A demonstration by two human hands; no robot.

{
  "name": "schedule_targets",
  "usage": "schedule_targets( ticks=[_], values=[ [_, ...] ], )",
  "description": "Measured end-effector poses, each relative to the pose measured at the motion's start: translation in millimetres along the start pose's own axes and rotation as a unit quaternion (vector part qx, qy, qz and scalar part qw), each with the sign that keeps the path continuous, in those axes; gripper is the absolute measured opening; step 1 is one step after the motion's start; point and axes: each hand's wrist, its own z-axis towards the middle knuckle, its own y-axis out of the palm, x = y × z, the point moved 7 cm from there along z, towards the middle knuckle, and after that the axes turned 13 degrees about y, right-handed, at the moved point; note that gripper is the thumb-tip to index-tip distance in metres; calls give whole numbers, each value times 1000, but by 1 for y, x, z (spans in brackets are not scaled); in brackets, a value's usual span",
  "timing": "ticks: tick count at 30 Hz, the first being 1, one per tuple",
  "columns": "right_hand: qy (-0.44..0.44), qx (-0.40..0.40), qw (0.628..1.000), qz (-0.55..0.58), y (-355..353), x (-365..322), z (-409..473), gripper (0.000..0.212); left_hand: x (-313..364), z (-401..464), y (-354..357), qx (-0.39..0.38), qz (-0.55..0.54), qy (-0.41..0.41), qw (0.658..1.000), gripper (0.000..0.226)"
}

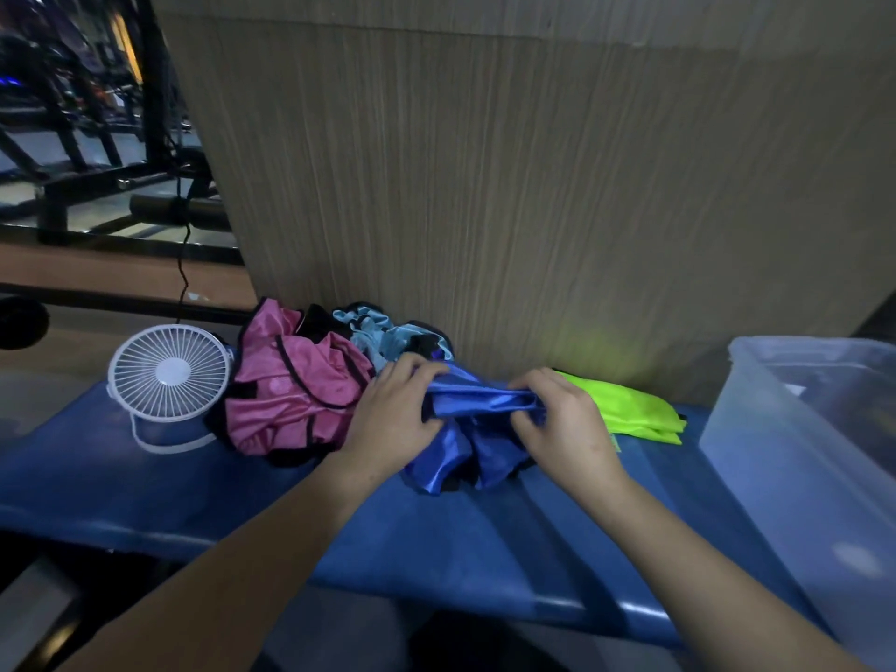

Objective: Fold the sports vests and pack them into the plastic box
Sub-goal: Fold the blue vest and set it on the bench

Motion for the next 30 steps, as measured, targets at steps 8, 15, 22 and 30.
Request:
schedule_targets(
  ticks=[8, 15, 22, 30],
  values=[
    [43, 43, 997, 54, -61, 11, -41, 22, 12, -40, 3, 51, 12, -28, 998, 38],
    [51, 68, 996, 28, -96, 25, -60, 22, 22, -47, -9, 29, -20, -15, 999, 14],
    [113, 64, 992, 0, -102, 61, -68, 24, 26, -63, -8, -47, -95, -16, 994, 9],
    [236, 24, 970, -46, -75, 94, -54, 31, 25, -79, 10, -73, -166, -40, 983, 32]
  ],
)
